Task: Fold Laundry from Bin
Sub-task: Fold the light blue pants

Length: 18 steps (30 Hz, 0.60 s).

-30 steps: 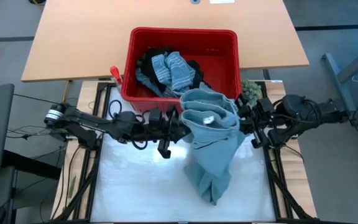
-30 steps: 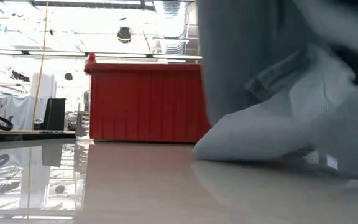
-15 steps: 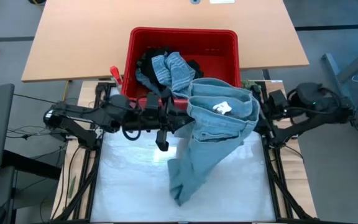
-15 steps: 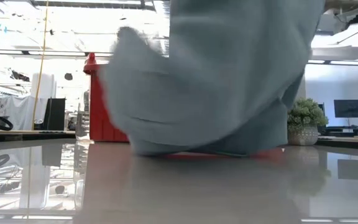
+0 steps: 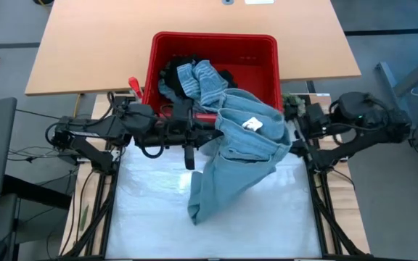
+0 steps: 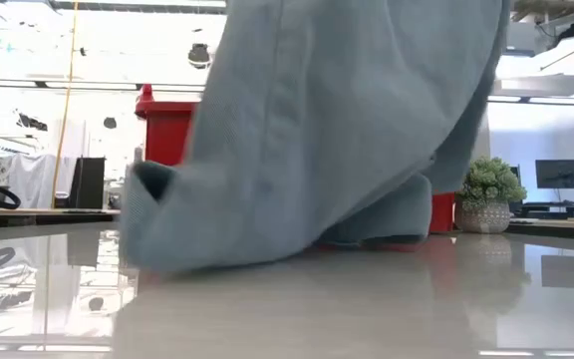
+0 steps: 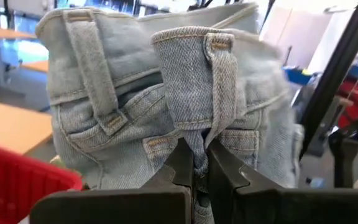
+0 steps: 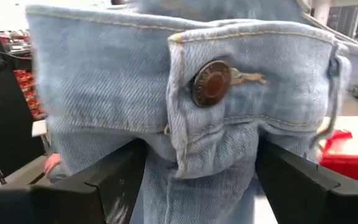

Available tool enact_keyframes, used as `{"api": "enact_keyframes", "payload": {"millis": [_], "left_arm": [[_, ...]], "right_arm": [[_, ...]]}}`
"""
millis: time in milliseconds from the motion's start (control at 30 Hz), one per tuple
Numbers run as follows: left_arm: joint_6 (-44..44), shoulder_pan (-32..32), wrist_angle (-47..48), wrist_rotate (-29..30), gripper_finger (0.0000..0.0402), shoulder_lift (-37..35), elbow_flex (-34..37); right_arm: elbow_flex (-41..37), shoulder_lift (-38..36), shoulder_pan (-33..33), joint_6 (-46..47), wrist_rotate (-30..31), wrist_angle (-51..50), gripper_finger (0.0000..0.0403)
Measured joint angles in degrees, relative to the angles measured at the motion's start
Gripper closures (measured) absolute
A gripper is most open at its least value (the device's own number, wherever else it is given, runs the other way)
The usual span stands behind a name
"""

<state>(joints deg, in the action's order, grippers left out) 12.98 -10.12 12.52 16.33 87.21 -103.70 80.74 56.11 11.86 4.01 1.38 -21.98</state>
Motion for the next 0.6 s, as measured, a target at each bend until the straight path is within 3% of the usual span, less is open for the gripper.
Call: {"api": "enact_keyframes", "payload": {"millis": [267,367,467,600], "left_arm": [[1.38,-0.02,10.62,-0.37,0.0401,0.04,-4.47],[2.01,-0.28,15.12,-1.64,0.0401,0.06,-7.14],[2.73,-0.32,18.21,-3.27,0.04,0.06,-9.77],[3.04,-0.32,19.12,-6.29,0.0384,0.08,-11.61]], "right_arm": [[-0.02,5.38,-0.06,3.14,1.4,8.53,0.0086],[-0.01,7.05,-0.75,4.07,1.82,8.69,0.0112],[0.05,8.76,-0.77,5.29,2.06,9.33,0.0185],[0.05,9.95,-0.76,6.46,1.91,9.15,0.035]]}}
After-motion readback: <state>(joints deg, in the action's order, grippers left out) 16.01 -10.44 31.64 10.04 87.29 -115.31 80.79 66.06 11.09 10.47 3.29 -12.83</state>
